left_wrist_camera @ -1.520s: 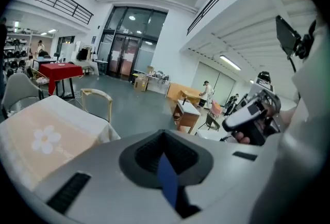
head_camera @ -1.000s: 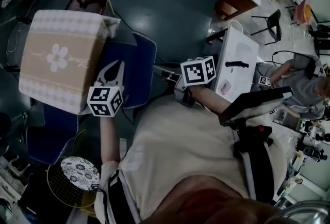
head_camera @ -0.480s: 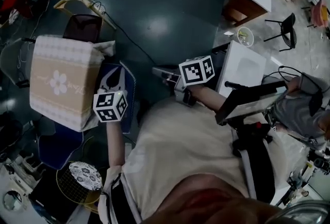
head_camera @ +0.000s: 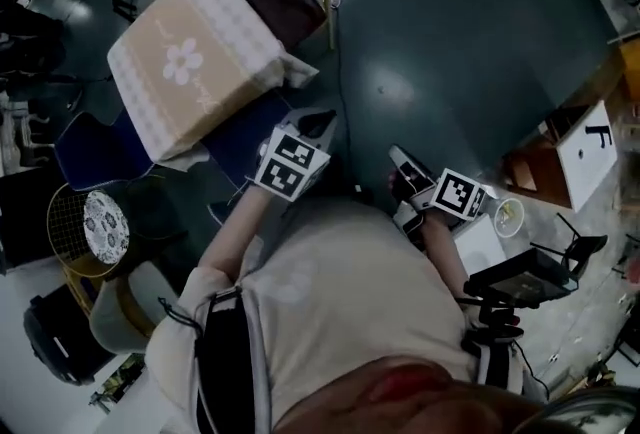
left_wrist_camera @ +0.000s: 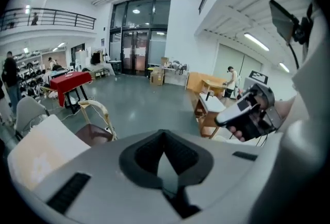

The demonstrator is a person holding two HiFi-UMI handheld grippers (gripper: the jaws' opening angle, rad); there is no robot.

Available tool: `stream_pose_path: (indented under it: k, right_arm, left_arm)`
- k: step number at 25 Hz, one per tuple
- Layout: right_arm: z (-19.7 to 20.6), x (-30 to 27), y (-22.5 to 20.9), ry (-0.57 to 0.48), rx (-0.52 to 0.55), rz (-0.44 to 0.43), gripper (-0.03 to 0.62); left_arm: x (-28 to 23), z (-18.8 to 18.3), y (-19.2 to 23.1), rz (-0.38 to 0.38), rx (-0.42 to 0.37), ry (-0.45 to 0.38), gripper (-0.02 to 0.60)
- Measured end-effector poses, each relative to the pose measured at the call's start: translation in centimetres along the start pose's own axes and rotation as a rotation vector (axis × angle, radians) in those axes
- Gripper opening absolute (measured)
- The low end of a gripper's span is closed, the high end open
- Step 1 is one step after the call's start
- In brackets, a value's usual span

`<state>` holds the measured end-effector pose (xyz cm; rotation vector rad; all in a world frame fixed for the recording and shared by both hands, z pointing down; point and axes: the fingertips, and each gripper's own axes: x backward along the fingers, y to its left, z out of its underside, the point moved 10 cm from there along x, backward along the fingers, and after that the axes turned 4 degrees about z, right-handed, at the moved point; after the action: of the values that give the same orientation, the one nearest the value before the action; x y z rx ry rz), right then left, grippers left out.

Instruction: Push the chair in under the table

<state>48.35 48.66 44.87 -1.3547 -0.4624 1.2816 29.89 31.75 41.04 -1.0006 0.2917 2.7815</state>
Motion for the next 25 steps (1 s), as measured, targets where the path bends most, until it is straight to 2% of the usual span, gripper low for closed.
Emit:
stream_pose_path:
  k: [3,7,10,13,15,18,22,25]
  right_arm:
    - [-2.3,-2.4,1.6,0.031,0.029,-0.008,0.011]
    - [-4.6,-4.9,4.2,0.078,0.123,0.019,0.011]
    - [-5.1,-7.2,5.2,0.149,0.163,0.05,0.011]
    - [-5.0,-9.3,6.1,0.196,0.17,0.005,0.011]
    - [-5.2,-10.0,6.4,0.214,0.18,0.019,0.011]
    - [-5.8,-10.8,7.3,0.242,0.227,-0.011,0.011]
    - [-7.0,-11.0,8.3,0.258,0.321,-0.015,0.011]
    - [-8.7,-11.6,8.4,0.277,0.369,-0.036,0.011]
  left_arm:
    - [-0.4,-0.7,2.2,0.011,0.052,-0.053,0.008]
    - [-0.1,-0.8,4.8,-0.005,0.096,-0.121,0.008]
    - [0.7,-0.2,6.6,-0.031,0.139,-0.128,0.008]
    - [1.4,1.3,8.1,-0.066,0.206,-0.139,0.008]
    - [1.9,1.7,8.9,-0.083,0.231,-0.162,0.008]
    - [2.5,1.2,9.2,-0.117,0.209,-0.166,0.008]
    - [1.9,0.7,8.7,-0.199,0.113,-0.105,0.008]
    - [1.3,-0.7,8.0,-0.207,0.122,-0.123,0.008]
